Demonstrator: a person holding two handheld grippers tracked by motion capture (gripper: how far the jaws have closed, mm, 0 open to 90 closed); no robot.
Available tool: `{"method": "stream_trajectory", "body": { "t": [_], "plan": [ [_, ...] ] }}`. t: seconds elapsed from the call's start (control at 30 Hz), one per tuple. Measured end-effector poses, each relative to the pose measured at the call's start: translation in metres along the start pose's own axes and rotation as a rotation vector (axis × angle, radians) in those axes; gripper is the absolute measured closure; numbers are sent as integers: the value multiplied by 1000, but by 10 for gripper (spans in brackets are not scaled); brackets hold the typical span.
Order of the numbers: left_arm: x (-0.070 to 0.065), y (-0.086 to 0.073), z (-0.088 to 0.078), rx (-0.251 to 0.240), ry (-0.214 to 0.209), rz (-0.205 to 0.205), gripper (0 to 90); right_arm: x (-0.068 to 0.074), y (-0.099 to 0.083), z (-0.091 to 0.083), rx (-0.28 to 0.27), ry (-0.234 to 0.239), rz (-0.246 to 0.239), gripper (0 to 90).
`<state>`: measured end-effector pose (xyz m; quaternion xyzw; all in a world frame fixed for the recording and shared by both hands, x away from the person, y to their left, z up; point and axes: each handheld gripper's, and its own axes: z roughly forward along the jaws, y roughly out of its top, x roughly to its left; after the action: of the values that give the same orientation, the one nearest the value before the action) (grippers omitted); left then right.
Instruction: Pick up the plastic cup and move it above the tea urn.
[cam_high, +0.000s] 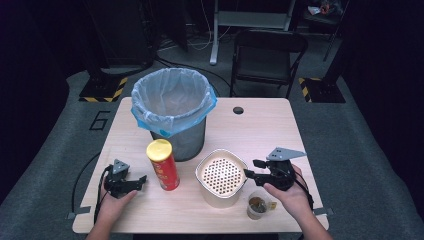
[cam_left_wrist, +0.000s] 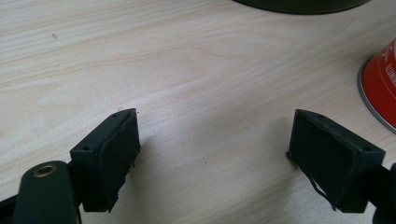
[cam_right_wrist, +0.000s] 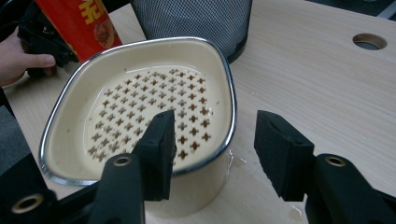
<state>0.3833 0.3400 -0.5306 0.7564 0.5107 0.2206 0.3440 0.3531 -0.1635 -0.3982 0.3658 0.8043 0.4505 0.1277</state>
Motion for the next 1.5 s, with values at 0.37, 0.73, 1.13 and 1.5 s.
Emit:
{"method": "stream_trajectory", "body": {
  "t": [0.37,0.73,1.13,1.5],
  "plan": [
    [0,0,0,0,0,0,160,14,-47,-29,26,-24,18,296],
    [0,0,0,1,0,1,160,24,-71,-30,59,-29,15,172],
    [0,0,0,0,0,0,160,30,-85,-5,95,-20,-21,146],
    [0,0,0,0,0,0,159,28,-87,2,99,-43,-68,218]
  ]
}}
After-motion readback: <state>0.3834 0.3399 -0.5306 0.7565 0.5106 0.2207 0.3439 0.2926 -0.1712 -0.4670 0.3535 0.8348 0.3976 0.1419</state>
